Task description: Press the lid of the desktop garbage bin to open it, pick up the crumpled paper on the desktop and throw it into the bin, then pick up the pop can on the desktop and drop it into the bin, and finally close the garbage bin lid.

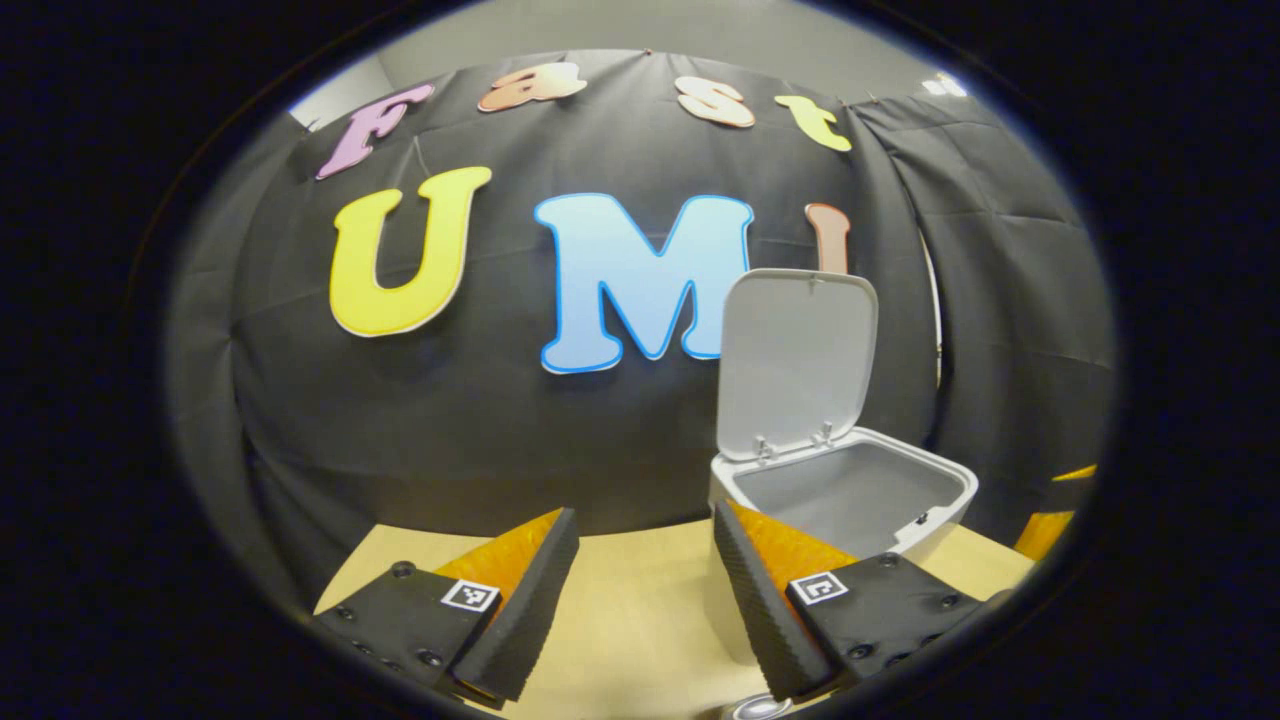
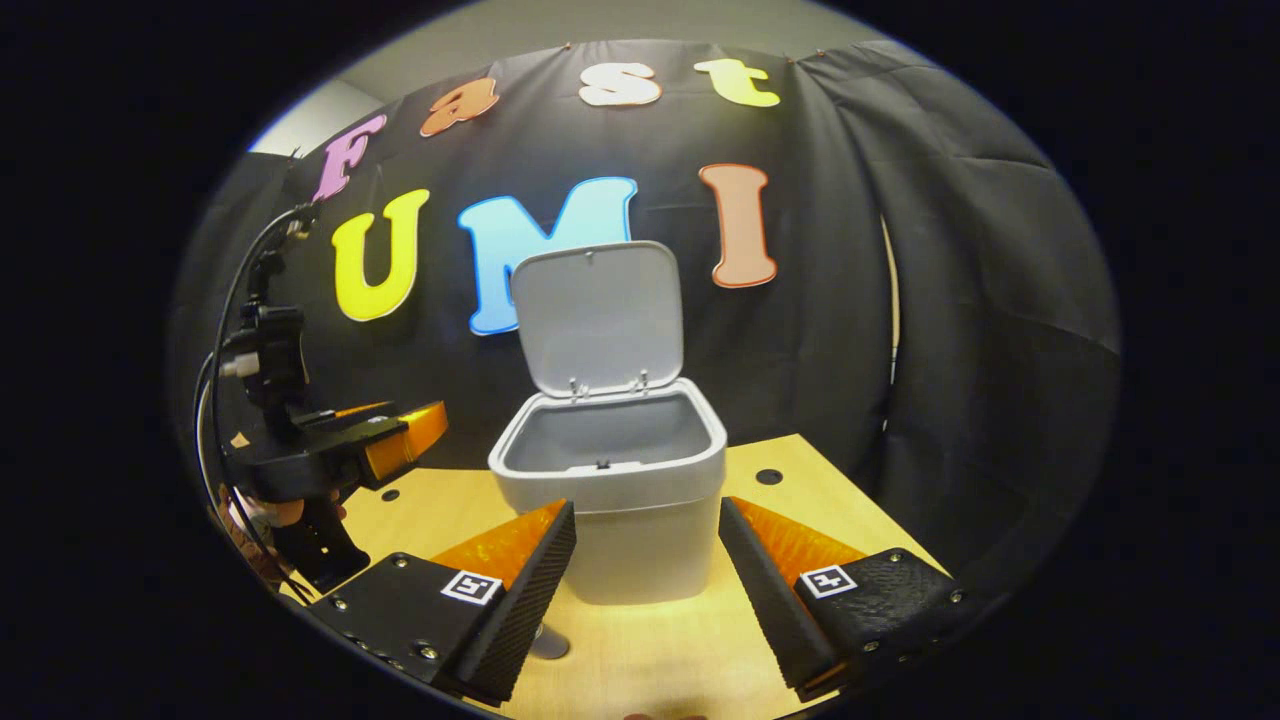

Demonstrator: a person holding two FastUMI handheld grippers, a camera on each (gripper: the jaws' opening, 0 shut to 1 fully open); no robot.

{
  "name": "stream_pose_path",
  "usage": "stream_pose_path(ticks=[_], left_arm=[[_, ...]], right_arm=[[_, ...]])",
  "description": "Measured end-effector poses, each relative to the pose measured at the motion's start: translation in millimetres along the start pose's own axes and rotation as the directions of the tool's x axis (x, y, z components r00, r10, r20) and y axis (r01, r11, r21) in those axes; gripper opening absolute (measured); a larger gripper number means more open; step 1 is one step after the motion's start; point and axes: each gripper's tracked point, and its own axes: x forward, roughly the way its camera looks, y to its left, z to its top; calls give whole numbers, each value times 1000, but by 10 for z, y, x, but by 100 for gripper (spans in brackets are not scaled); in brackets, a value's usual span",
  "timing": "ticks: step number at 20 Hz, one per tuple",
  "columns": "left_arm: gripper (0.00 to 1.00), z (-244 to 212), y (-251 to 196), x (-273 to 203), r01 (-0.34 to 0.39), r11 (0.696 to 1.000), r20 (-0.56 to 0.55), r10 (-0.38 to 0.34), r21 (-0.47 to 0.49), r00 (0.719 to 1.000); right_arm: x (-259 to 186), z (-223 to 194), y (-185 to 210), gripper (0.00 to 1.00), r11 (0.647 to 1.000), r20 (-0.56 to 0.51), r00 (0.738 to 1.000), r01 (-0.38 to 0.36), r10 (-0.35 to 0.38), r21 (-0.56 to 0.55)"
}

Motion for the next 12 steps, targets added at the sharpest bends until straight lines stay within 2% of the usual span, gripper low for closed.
stream_pose_path(ticks=[4, 5, 6, 7, 9, 10, 12], left_arm=[[93, -40, 462, -200, -78, 997, -6, 78, -3, 997], [90, -54, 550, -243, -93, 996, -10, 93, -6, 996], [93, -73, 669, -300, -111, 994, -14, 111, -10, 994], [90, -81, 828, -388, -137, 990, -19, 137, -12, 990], [93, -136, 1085, -551, -187, 982, -29, 186, -16, 982], [93, -154, 1172, -597, -204, 979, -32, 203, -17, 979], [89, -207, 1348, -706, -239, 971, -41, 238, -19, 970]], right_arm=[[130, -241, 388, 93, 994, -60, 994, -98, 95, -38], [161, -294, 460, 93, 992, -73, 991, -115, 111, -47], [184, -341, 527, 93, 990, -87, 988, -132, 126, -56], [238, -448, 667, 93, 984, -116, 981, -165, 157, -69], [318, -611, 840, 94, 972, -164, 966, -218, 202, -86], [345, -672, 875, 98, 969, -181, 961, -228, 208, -98], [386, -793, 960, 99, 959, -207, 952, -253, 225, -124]])
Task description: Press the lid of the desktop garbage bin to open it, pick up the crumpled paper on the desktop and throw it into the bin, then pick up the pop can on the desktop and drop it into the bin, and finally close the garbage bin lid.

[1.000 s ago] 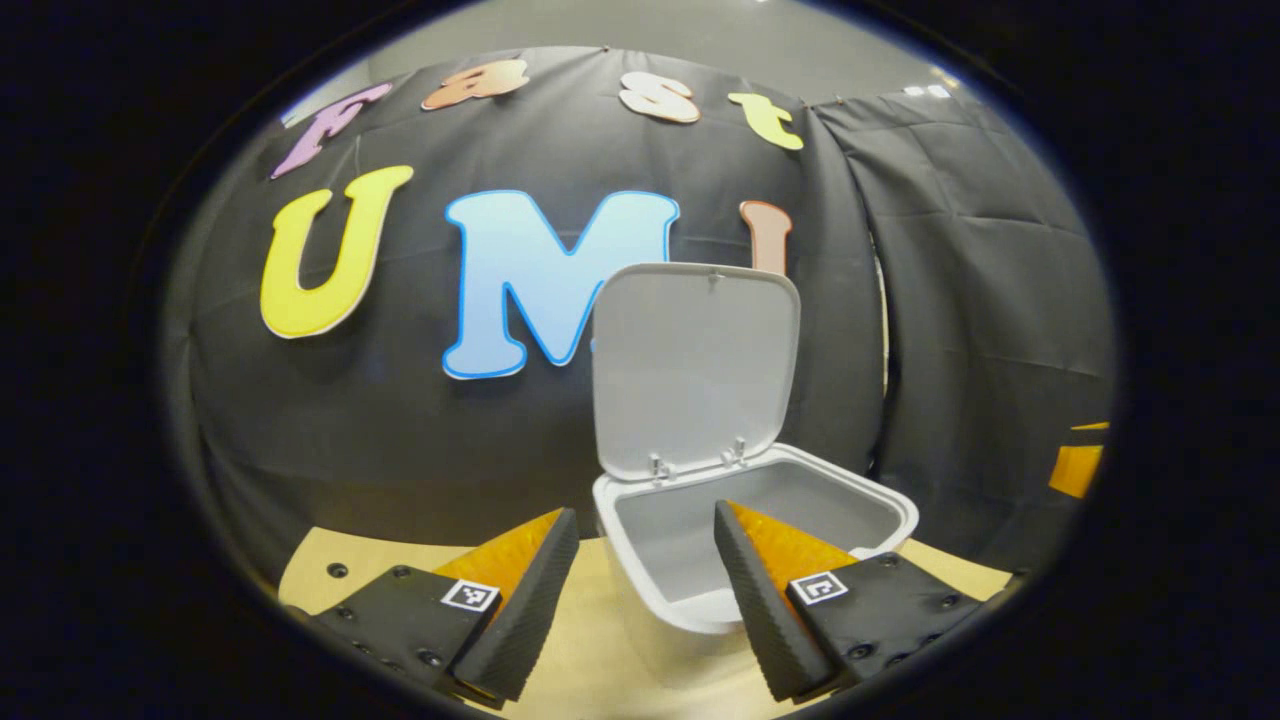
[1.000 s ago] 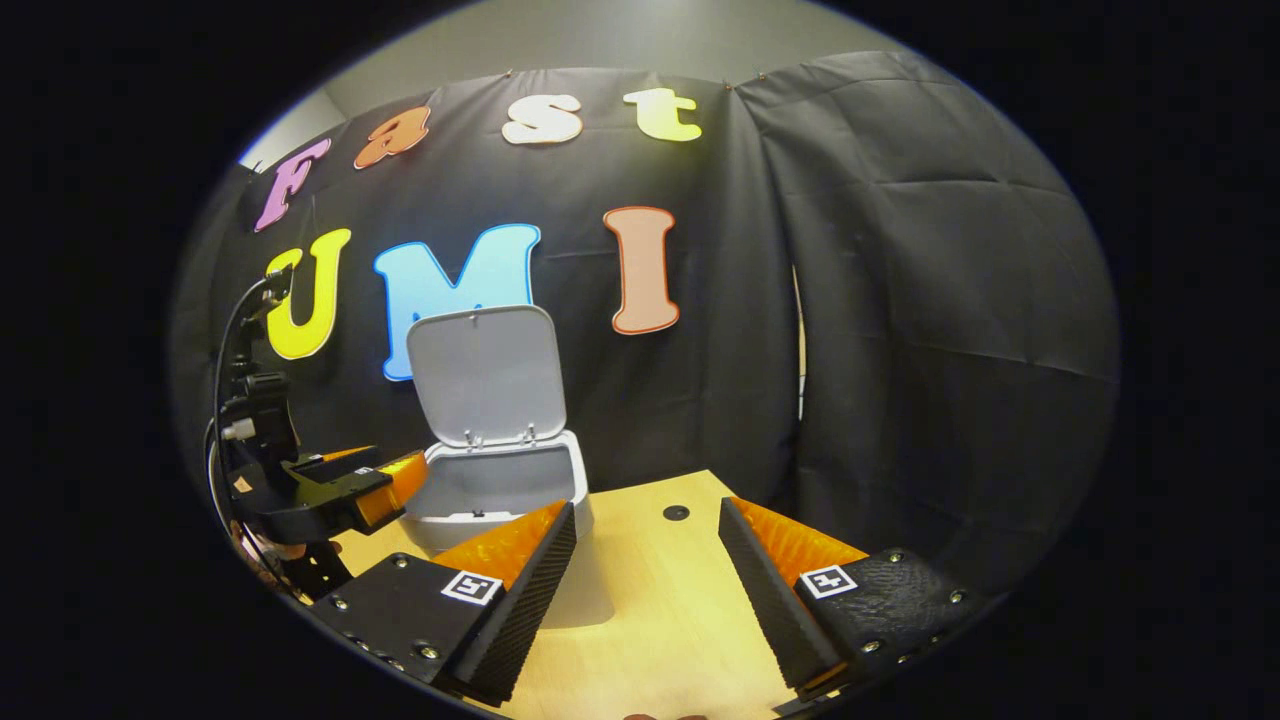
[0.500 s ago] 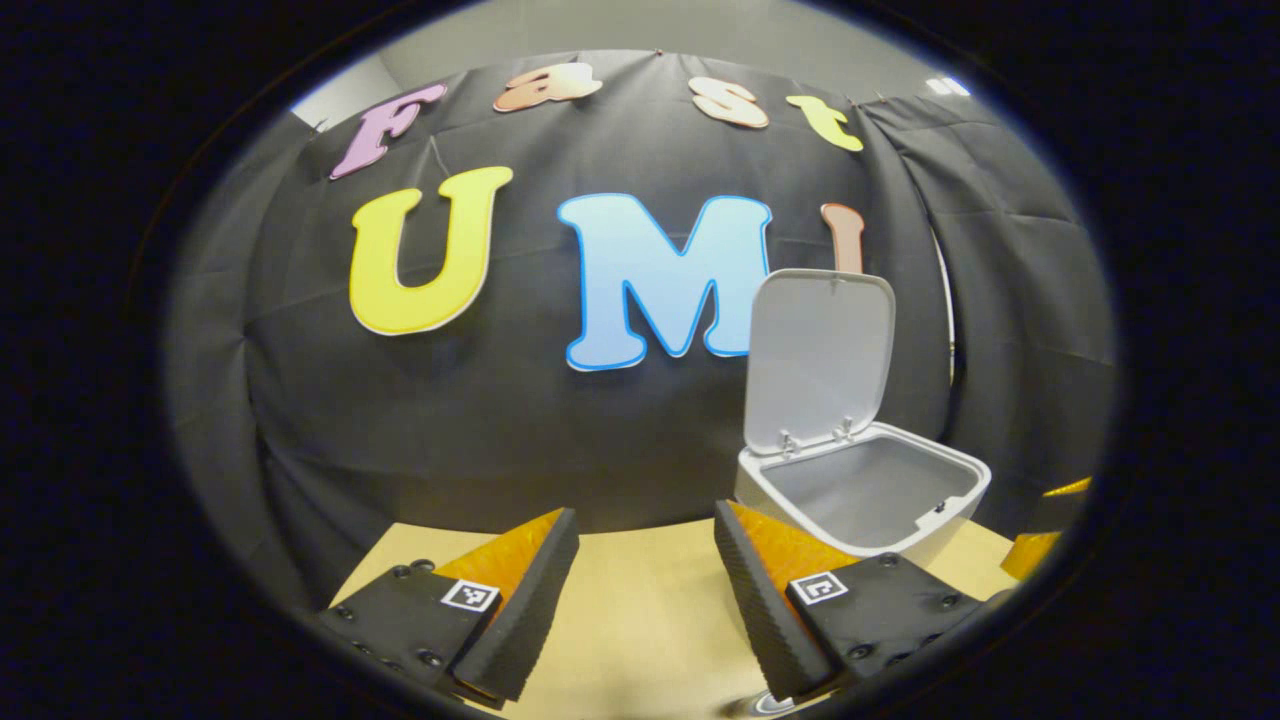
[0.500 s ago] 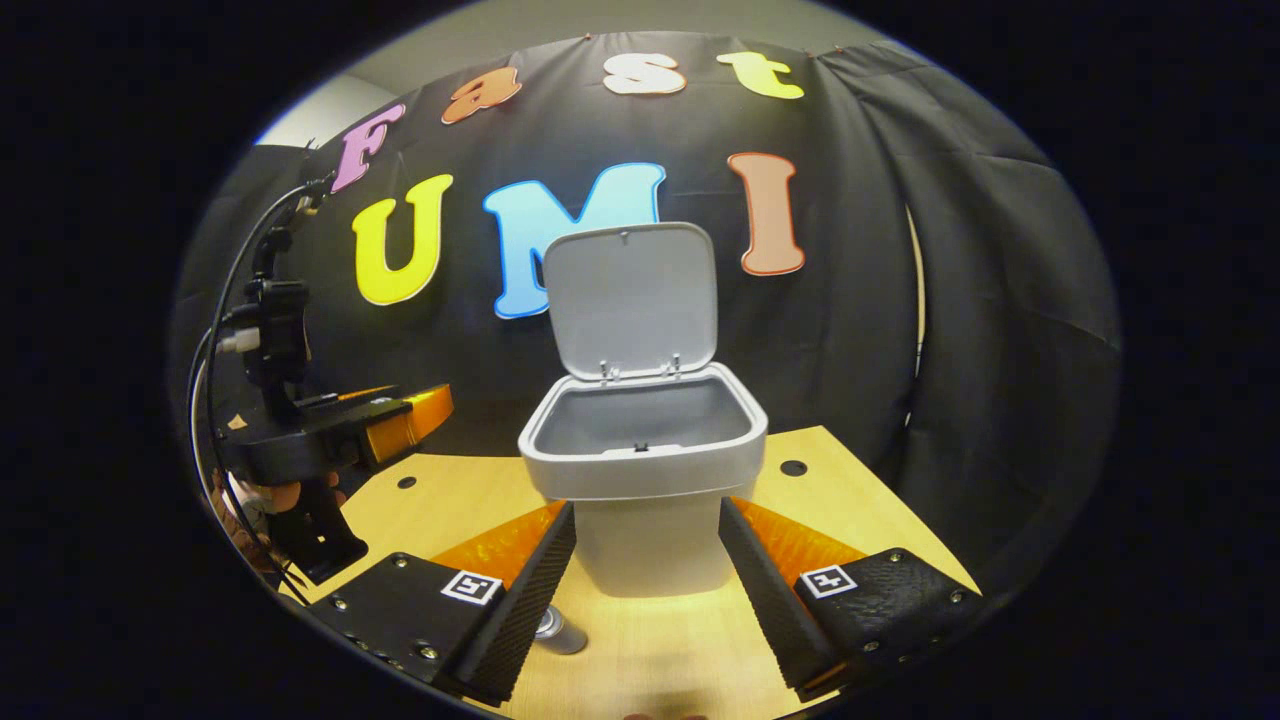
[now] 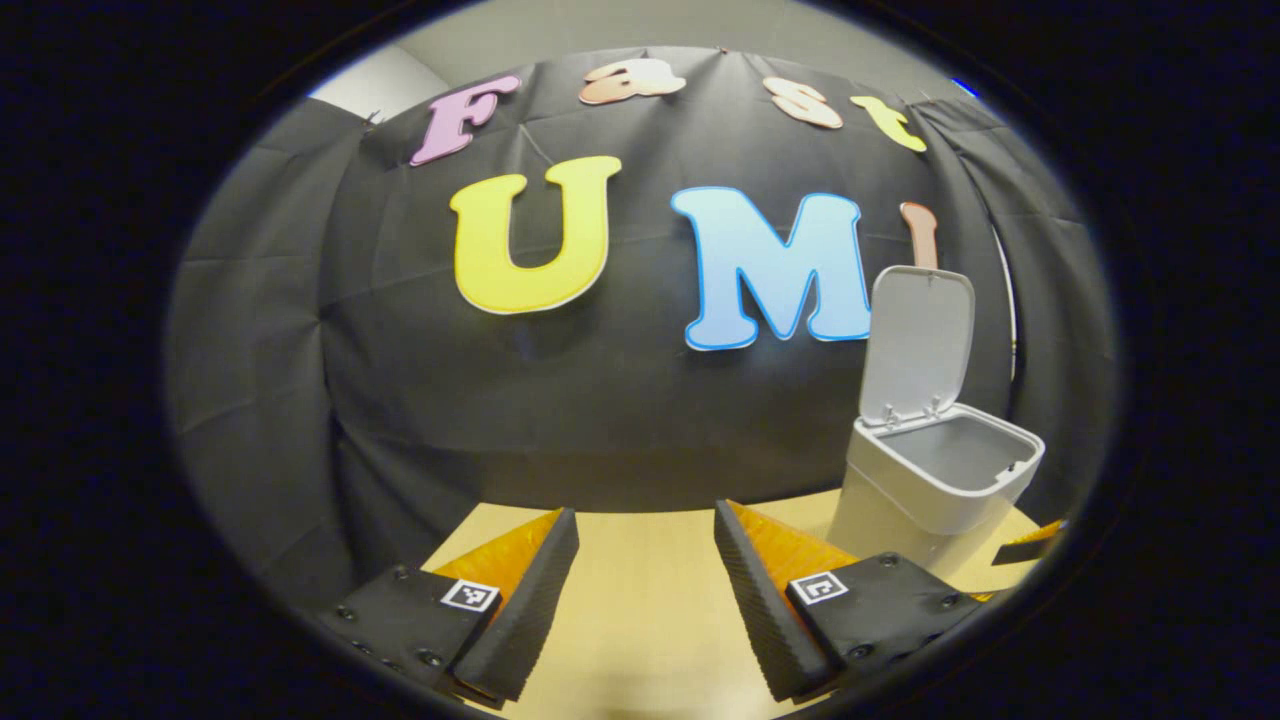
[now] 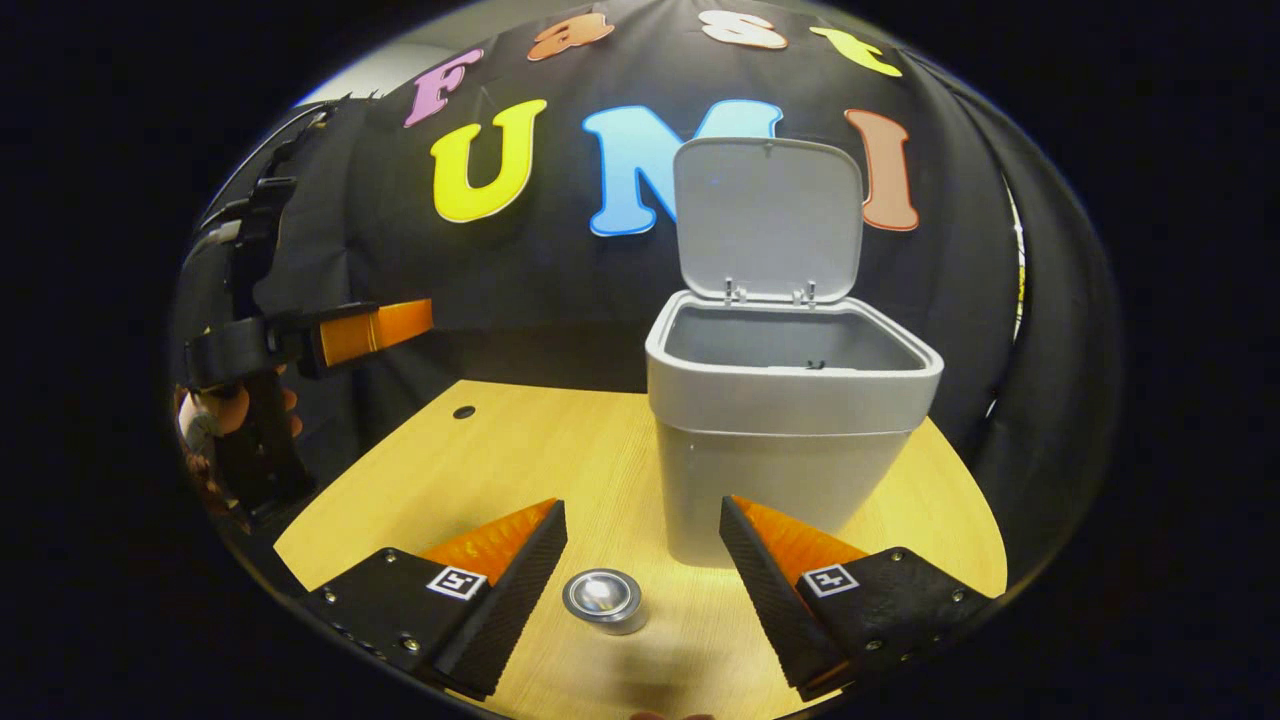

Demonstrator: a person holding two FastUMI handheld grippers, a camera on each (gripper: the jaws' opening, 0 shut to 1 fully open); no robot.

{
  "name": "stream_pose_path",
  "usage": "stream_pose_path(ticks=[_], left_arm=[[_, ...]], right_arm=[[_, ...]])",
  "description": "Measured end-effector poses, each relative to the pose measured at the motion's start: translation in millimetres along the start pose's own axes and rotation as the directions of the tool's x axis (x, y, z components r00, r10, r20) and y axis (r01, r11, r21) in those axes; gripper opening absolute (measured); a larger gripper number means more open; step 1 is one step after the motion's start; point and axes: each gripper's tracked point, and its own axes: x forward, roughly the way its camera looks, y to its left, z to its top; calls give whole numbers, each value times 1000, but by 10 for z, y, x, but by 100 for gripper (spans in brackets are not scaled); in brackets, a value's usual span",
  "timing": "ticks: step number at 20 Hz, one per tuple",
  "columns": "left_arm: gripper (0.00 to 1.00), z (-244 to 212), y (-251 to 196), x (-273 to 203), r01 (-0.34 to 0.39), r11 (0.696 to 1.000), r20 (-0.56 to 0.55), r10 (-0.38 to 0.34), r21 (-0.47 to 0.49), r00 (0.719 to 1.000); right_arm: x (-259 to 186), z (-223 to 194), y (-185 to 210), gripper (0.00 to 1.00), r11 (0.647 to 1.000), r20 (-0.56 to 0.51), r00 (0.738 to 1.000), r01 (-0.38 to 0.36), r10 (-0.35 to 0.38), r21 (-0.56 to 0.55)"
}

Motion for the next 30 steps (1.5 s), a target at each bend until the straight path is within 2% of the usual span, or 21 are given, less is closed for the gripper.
stream_pose_path(ticks=[3, 8, 10, 11, 17, 18, 19, 25, 26, 27, 29, 30], left_arm=[[87, -18, 206, -91, -42, 999, -2, 42, -2, 999], [94, -55, 438, -291, -105, 994, -10, 105, -25, 994], [94, -90, 506, -346, -124, 992, -19, 124, -35, 992], [91, -104, 523, -373, -134, 990, -23, 133, -42, 991], [90, -154, 620, -511, -165, 984, -39, 163, -63, 986], [87, -146, 621, -526, -168, 984, -36, 167, -60, 985], [91, -136, 633, -542, -171, 984, -35, 169, -57, 985], [90, -81, 576, -568, -162, 985, -24, 161, -52, 987], [94, -76, 569, -569, -159, 986, -25, 158, -51, 987], [94, -78, 565, -577, -156, 986, -25, 154, -52, 988], [94, -81, 541, -560, -148, 987, -28, 147, -54, 989], [91, -88, 534, -549, -145, 988, -29, 143, -55, 989]], right_arm=[[142, -209, 82, 99, 999, -56, 998, -31, 29, -31], [337, -612, 176, 99, 993, -154, 986, -82, 68, -87], [382, -713, 193, 99, 991, -179, 981, -94, 77, -92], [409, -750, 199, 99, 991, -186, 979, -98, 79, -94], [485, -924, 214, 99, 989, -232, 969, -111, 85, -101], [498, -921, 223, 99, 989, -228, 970, -110, 85, -99], [513, -916, 220, 99, 989, -229, 970, -110, 86, -98], [544, -1023, 257, 99, 983, -268, 959, -134, 96, -127], [542, -1063, 279, 97, 981, -274, 957, -139, 96, -139], [523, -1058, 278, 85, 980, -277, 956, -141, 97, -142], [512, -997, 281, 85, 981, -269, 958, -140, 99, -136], [492, -927, 275, 85, 981, -255, 962, -137, 99, -136]])
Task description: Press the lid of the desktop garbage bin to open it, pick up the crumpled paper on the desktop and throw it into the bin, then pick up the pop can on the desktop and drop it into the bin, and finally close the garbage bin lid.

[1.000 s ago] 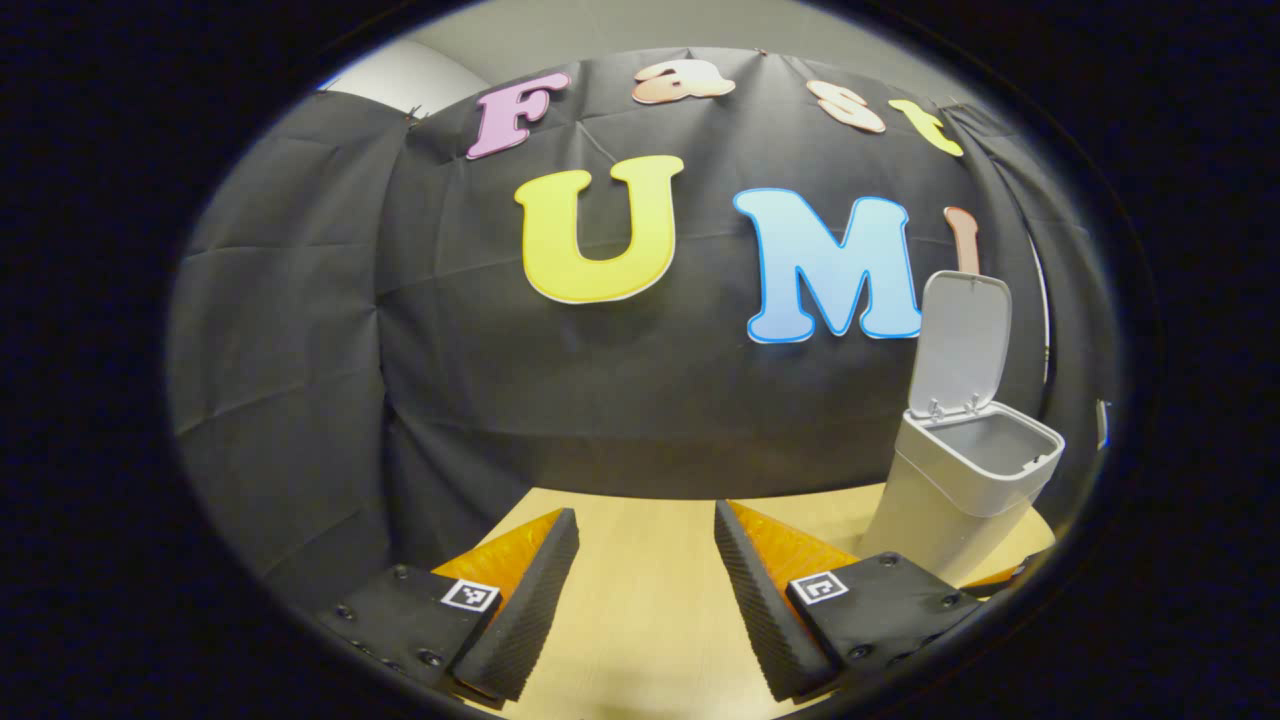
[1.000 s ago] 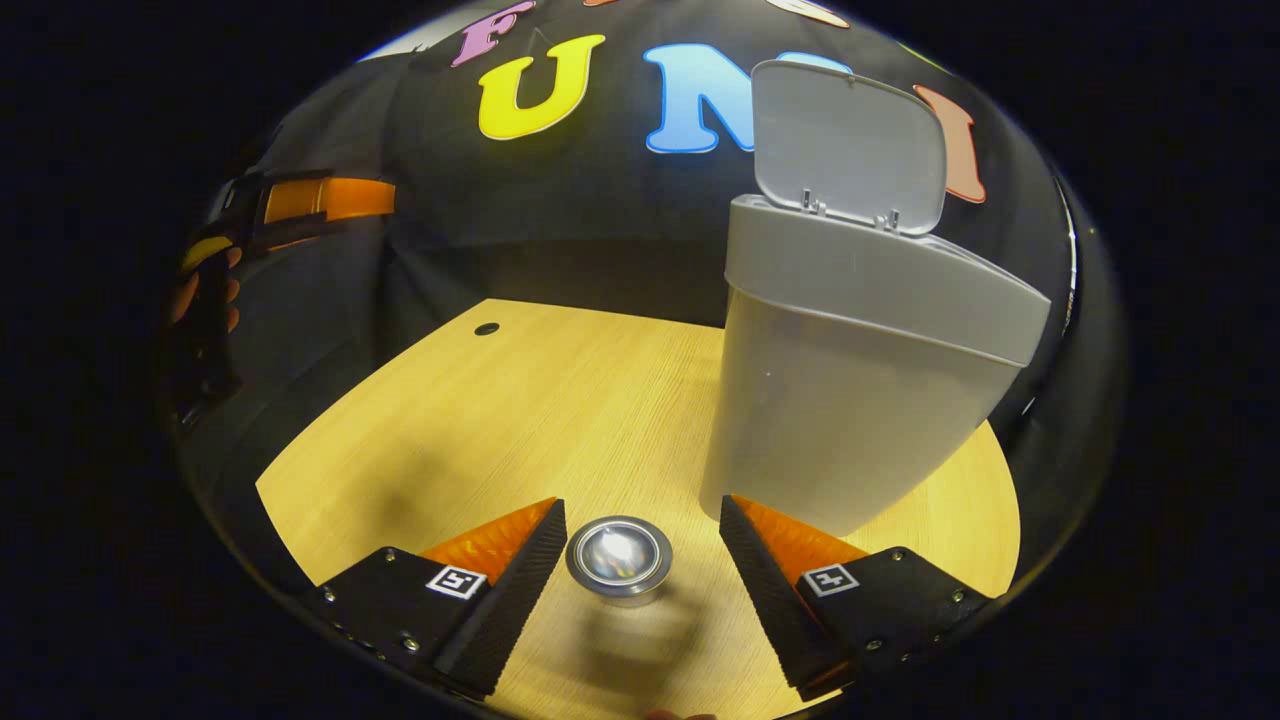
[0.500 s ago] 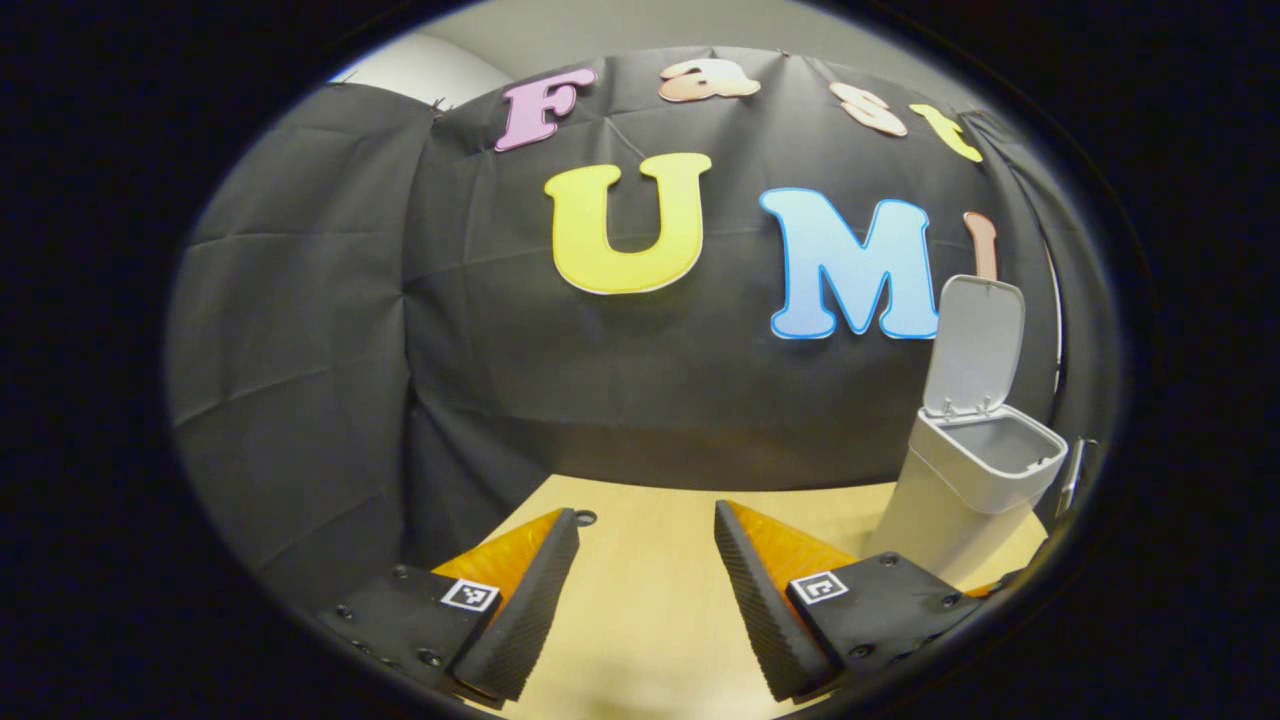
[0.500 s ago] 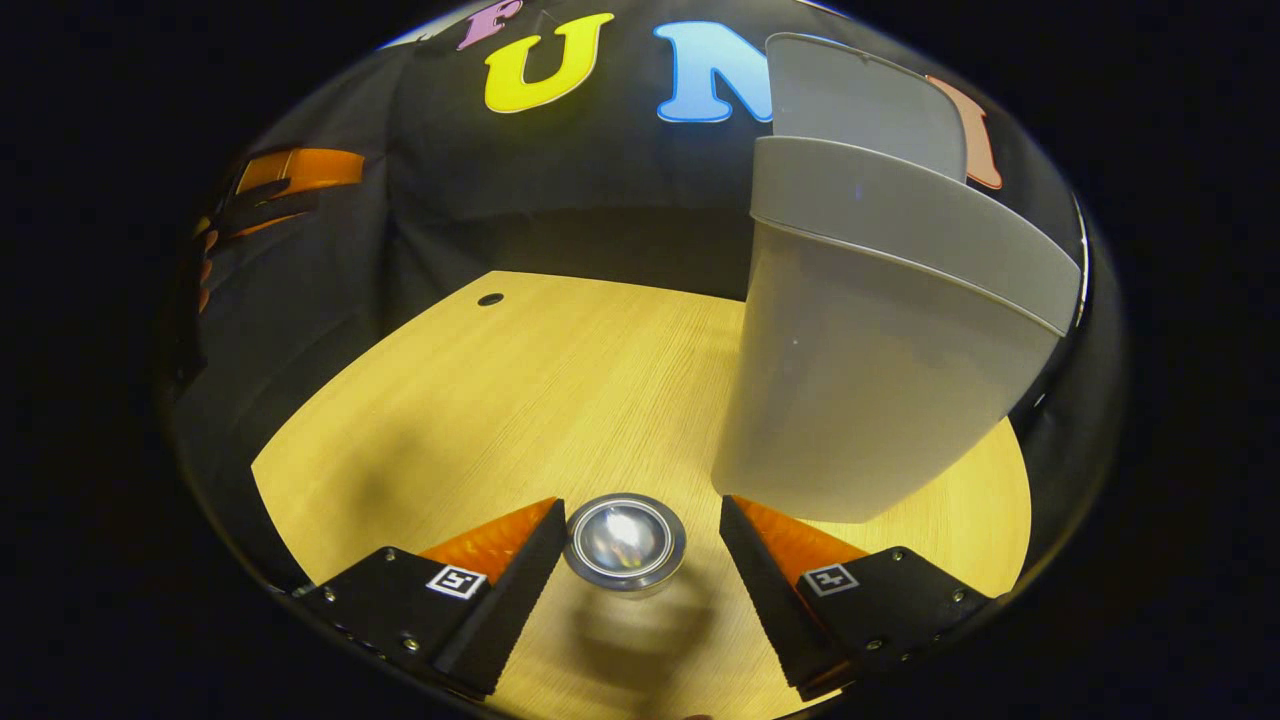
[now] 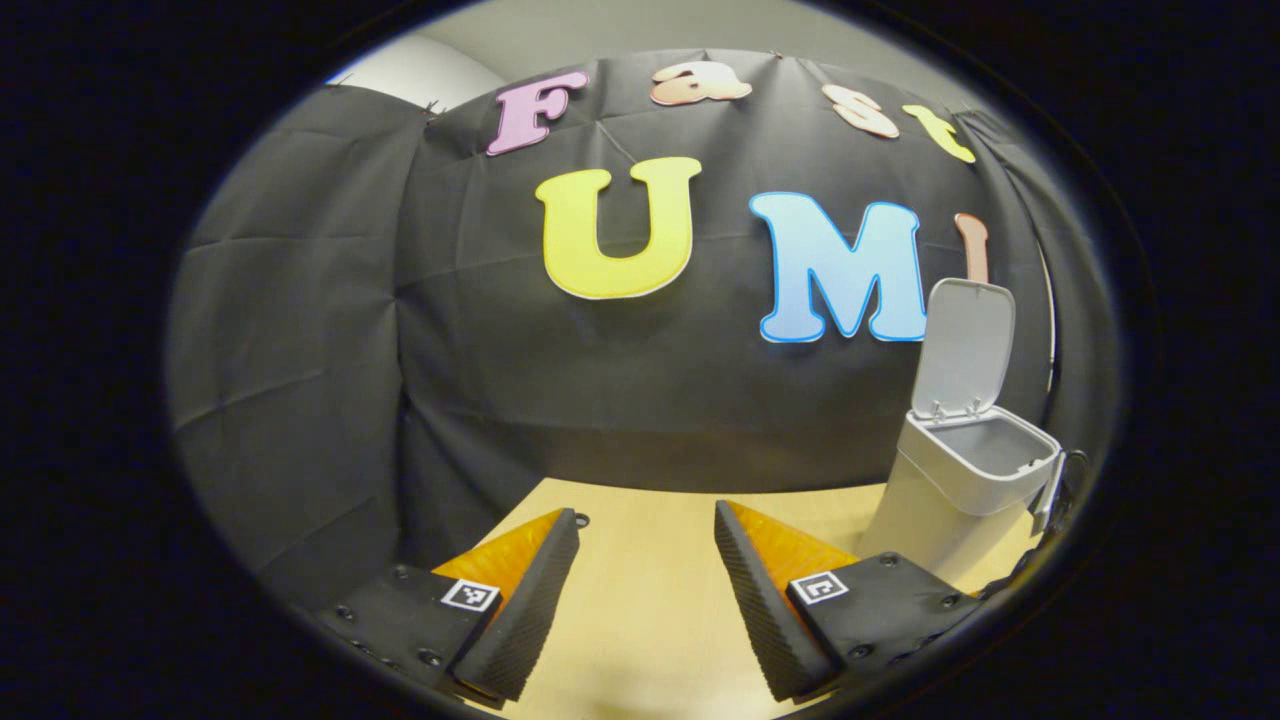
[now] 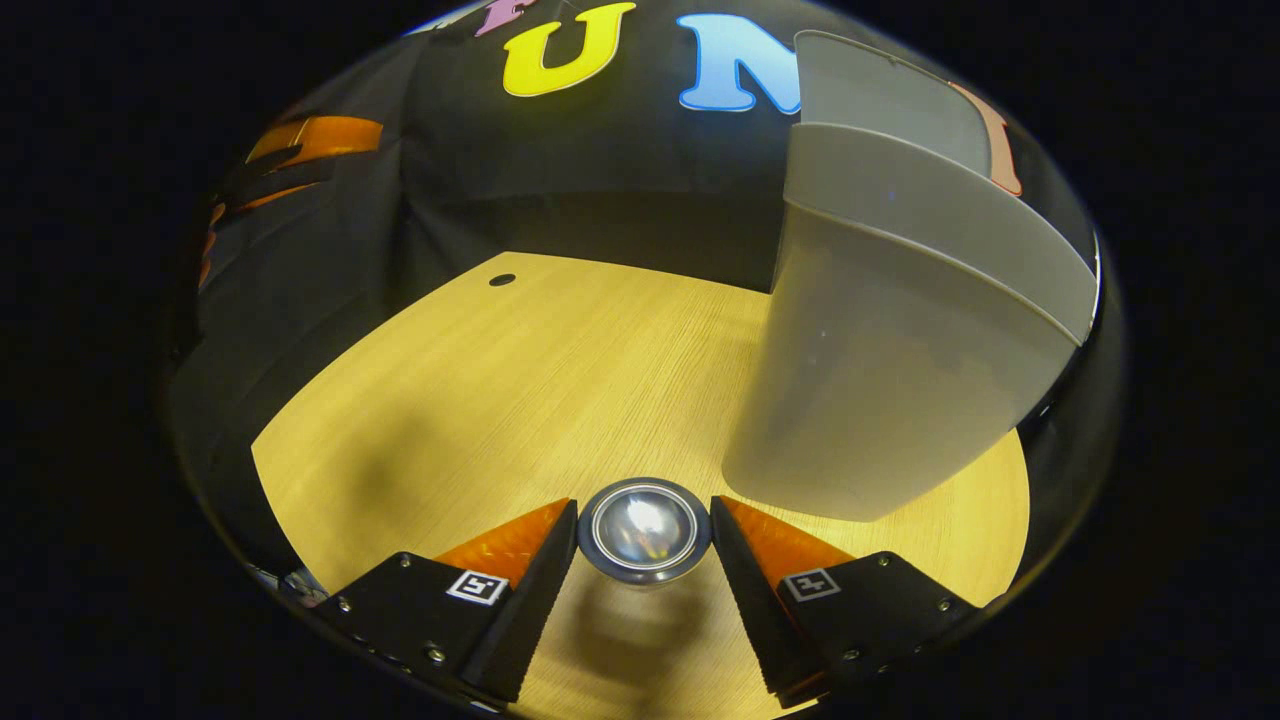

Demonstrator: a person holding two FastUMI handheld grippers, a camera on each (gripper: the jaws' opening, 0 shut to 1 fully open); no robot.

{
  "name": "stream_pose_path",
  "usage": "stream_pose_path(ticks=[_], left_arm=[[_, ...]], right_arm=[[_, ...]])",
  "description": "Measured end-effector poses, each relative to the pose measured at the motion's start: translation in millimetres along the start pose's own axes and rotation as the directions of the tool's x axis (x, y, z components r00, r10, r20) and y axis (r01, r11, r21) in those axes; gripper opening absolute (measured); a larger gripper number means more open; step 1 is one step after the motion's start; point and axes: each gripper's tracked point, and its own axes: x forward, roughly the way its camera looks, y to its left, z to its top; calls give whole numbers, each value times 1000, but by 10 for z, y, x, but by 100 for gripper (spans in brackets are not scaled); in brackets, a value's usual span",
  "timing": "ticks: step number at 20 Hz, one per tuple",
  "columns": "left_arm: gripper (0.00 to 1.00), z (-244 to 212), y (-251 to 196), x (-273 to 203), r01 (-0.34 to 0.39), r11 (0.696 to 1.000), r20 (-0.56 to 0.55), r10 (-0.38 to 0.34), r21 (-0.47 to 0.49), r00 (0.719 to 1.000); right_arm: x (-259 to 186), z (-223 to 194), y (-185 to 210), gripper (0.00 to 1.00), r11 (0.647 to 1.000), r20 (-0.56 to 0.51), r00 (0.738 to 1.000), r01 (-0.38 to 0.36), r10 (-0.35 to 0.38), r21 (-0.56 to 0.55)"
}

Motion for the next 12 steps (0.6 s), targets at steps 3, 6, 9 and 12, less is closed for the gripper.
stream_pose_path(ticks=[3, 6, 9, 12], left_arm=[[87, -3, -41, 33, 15, 1000, -2, -15, 1, 1000], [89, -7, -124, 74, 37, 999, -4, -37, 1, 999], [91, 12, -194, 115, 57, 998, -4, -57, 6, 998], [93, 12, -262, 141, 75, 997, -4, -75, 5, 997]], right_arm=[[-131, 196, -6, 84, 1000, 45, 999, 4, -4, 5], [-230, 379, -29, 84, 1000, 88, 996, 10, -10, 8], [-414, 628, -46, 84, 1000, 150, 989, 10, -11, 11], [-627, 893, -49, 84, 999, 220, 975, 2, -10, 37]])
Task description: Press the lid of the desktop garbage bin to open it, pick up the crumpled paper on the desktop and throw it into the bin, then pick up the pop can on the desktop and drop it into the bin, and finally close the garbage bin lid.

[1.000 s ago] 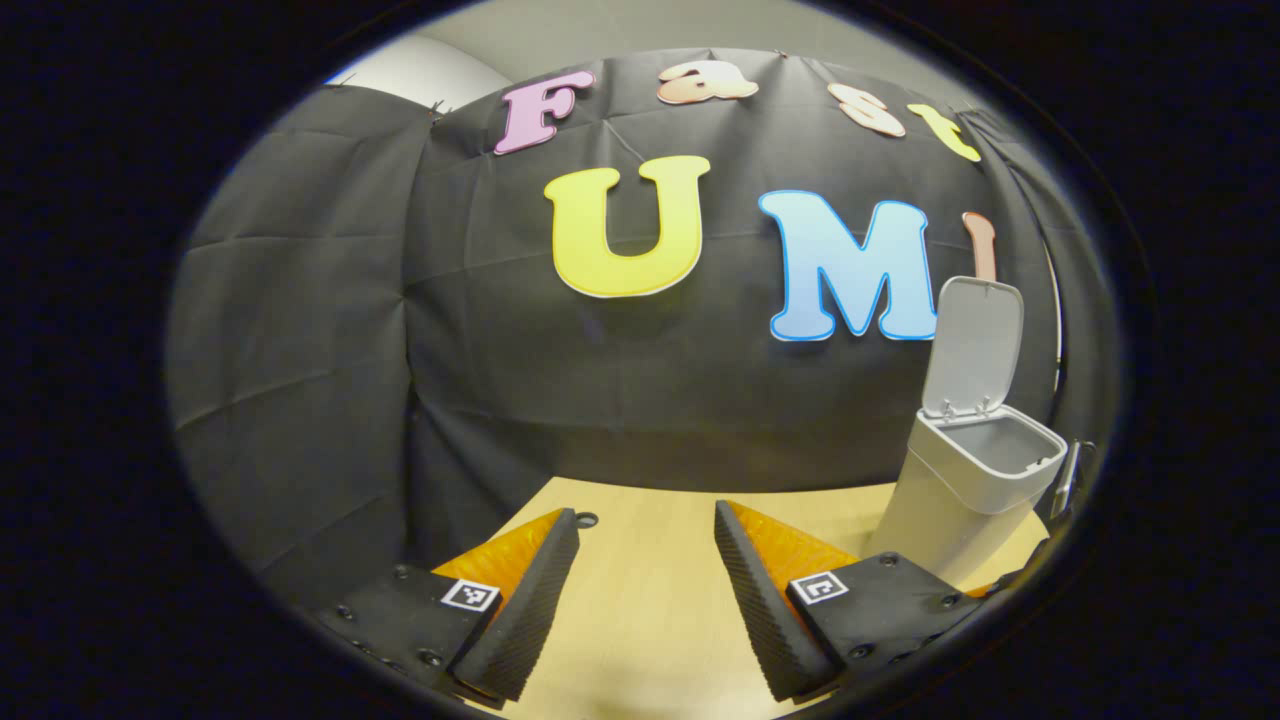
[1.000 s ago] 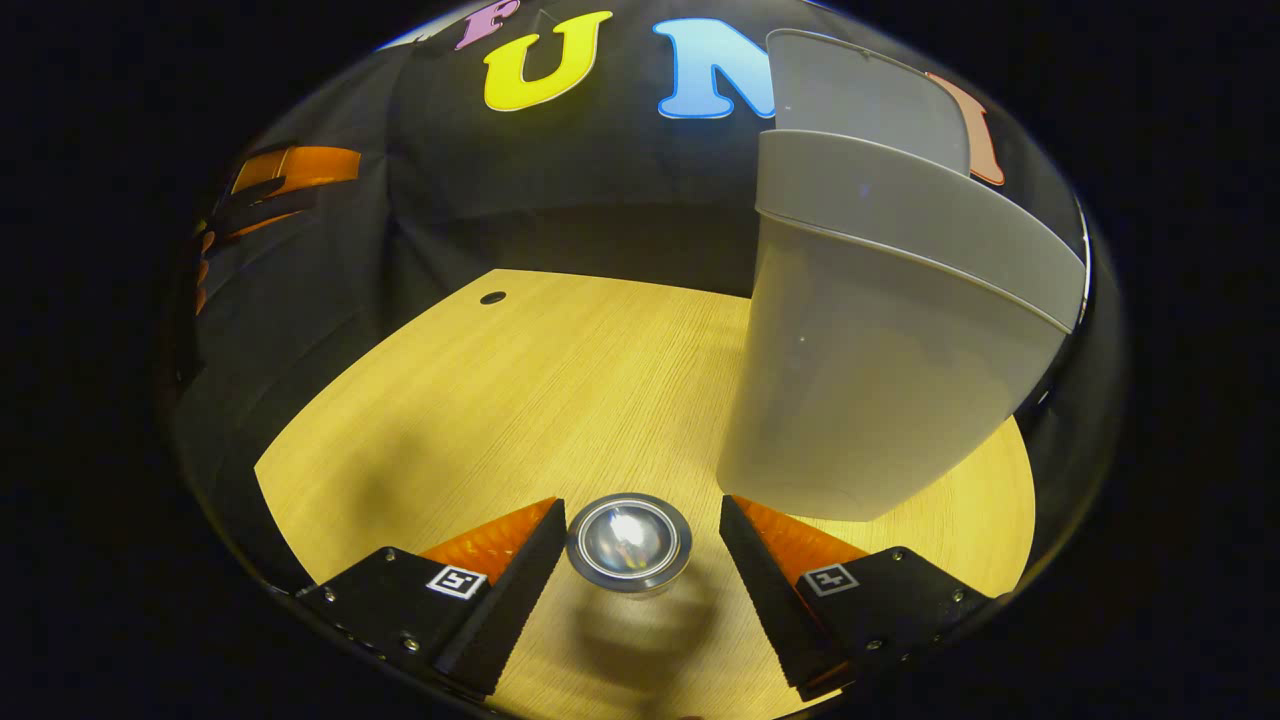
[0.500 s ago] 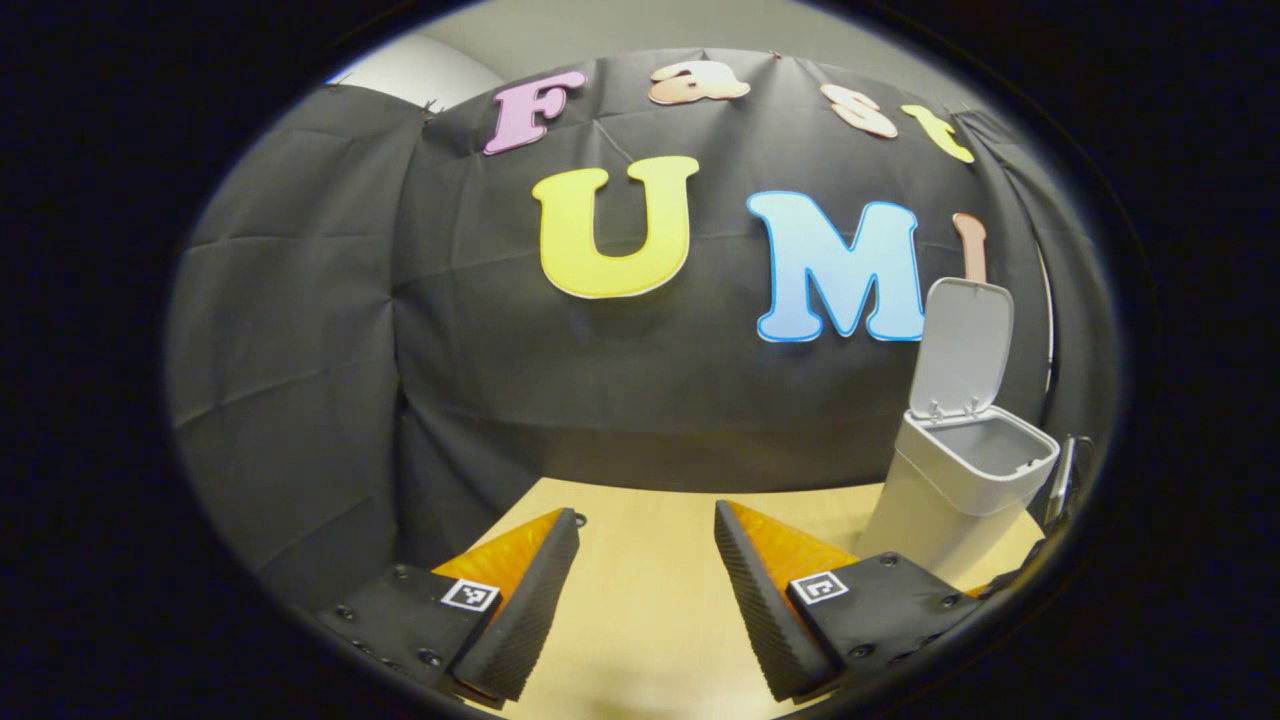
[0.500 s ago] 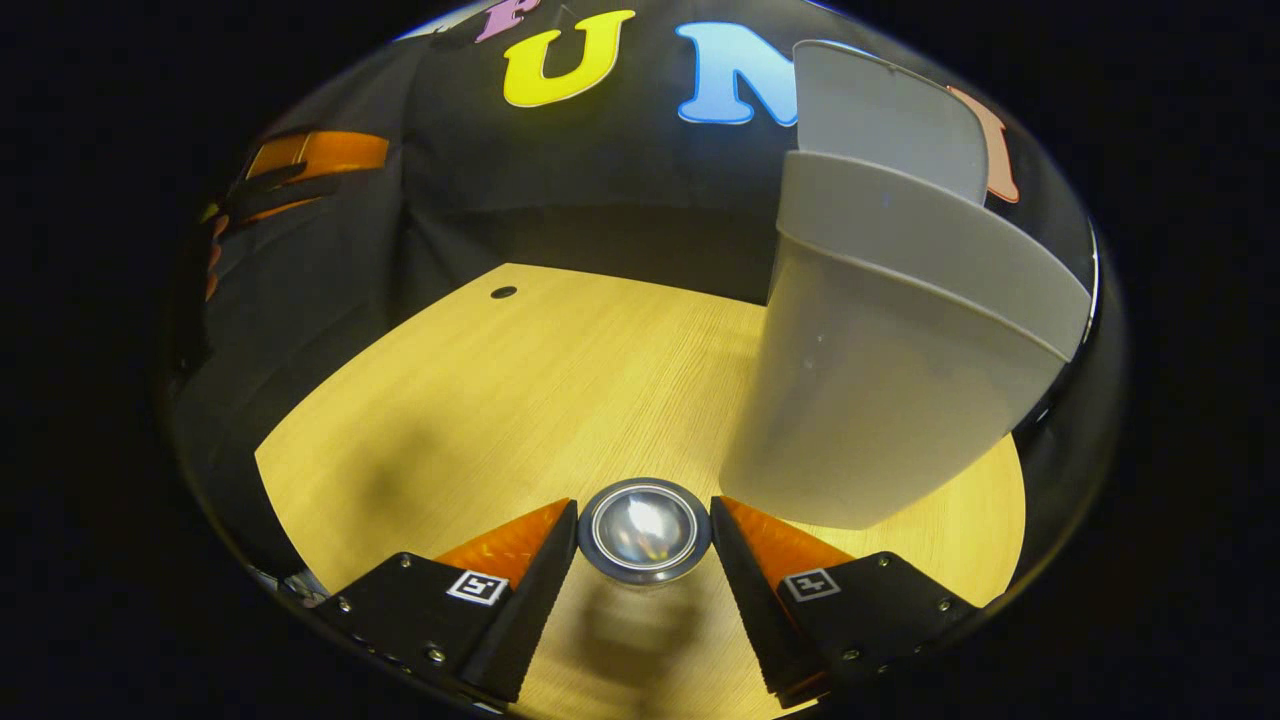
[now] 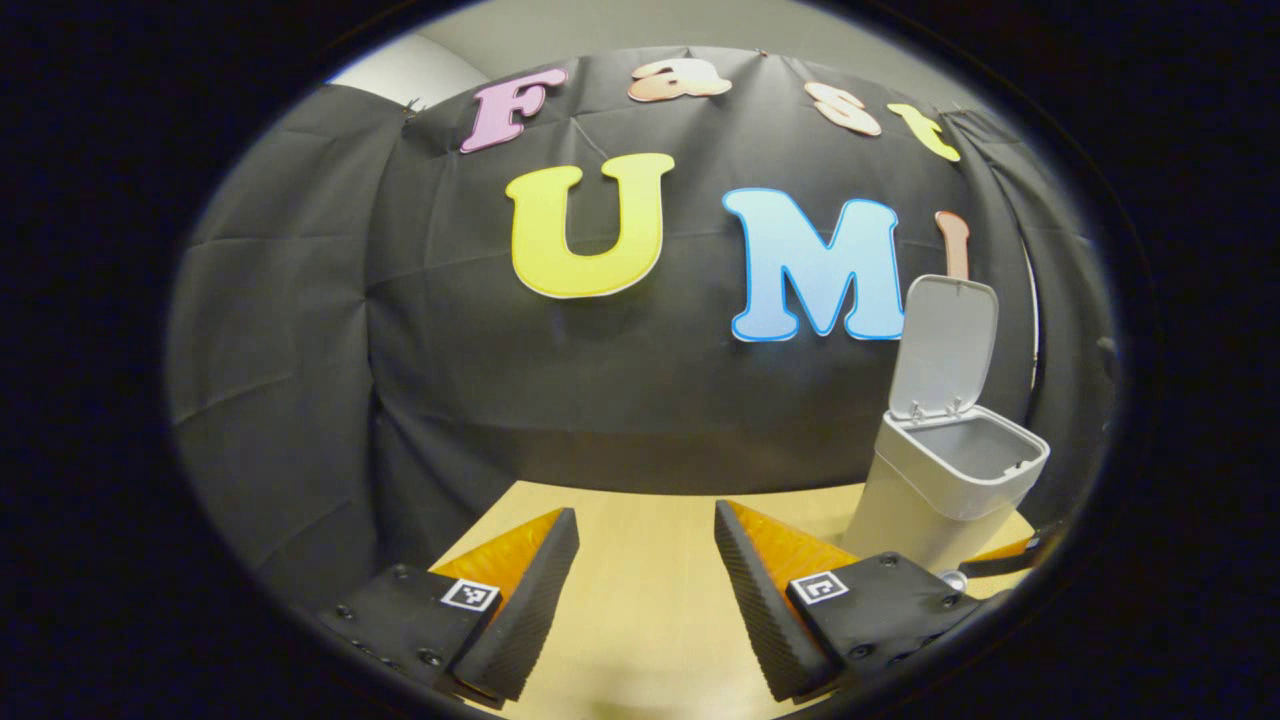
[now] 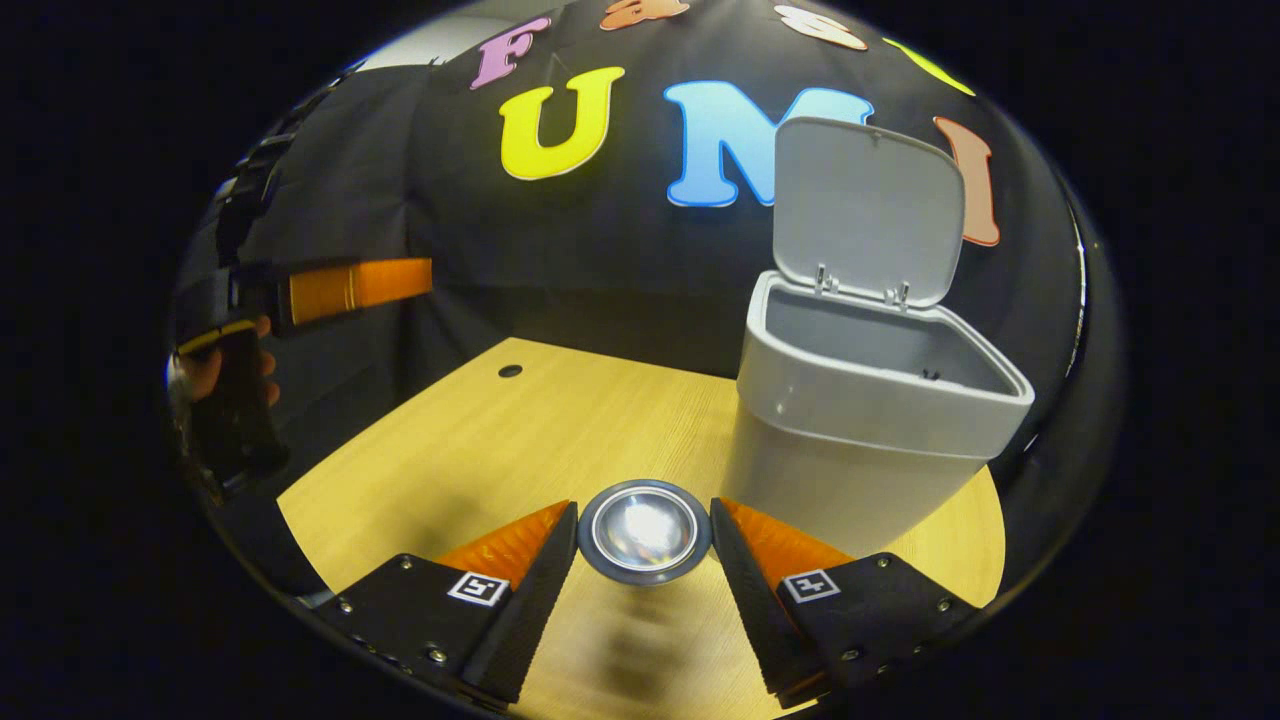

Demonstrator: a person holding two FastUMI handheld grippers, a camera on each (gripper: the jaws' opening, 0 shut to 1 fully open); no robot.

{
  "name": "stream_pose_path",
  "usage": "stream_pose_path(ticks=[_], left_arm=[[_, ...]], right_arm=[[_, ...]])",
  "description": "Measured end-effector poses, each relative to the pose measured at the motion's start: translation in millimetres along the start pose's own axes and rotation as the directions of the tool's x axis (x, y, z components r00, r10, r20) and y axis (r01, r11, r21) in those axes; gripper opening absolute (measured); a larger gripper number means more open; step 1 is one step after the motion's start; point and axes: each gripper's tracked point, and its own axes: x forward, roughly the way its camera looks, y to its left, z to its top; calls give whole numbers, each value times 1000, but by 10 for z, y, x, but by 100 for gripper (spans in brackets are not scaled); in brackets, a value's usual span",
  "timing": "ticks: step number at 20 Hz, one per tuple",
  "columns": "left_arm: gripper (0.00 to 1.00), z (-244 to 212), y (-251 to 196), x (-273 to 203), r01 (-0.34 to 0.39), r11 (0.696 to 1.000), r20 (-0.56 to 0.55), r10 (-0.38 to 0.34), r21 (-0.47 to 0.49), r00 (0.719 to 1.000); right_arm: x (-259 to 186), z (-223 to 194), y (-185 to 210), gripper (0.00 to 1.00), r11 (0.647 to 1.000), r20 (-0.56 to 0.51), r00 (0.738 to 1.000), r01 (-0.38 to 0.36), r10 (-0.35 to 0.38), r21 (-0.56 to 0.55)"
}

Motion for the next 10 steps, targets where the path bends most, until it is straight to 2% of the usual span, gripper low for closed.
stream_pose_path(ticks=[2, 3, 4, 6, 9, 10], left_arm=[[94, 0, -29, 10, 10, 1000, -3, -10, -5, 1000], [87, -11, -50, 19, 13, 1000, -5, -13, -9, 1000], [87, -32, -69, 27, 17, 1000, -9, -18, -13, 1000], [94, -40, -81, 38, 21, 1000, -13, -22, -19, 1000], [87, -63, -117, 47, 30, 999, -18, -31, -26, 999], [90, -63, -124, 51, 32, 999, -19, -32, -27, 999]], right_arm=[[-104, 208, -29, 84, 1000, 47, 999, 8, -8, 1], [-151, 315, -38, 84, 1000, 69, 998, 11, -10, -4], [-220, 473, -56, 84, 1000, 100, 995, 14, -13, -9], [-313, 692, -99, 84, 1000, 146, 989, 19, -17, -10], [-492, 1114, -197, 84, 999, 240, 970, 38, -35, -7], [-539, 1257, -242, 84, 999, 271, 962, 46, -44, -4]])
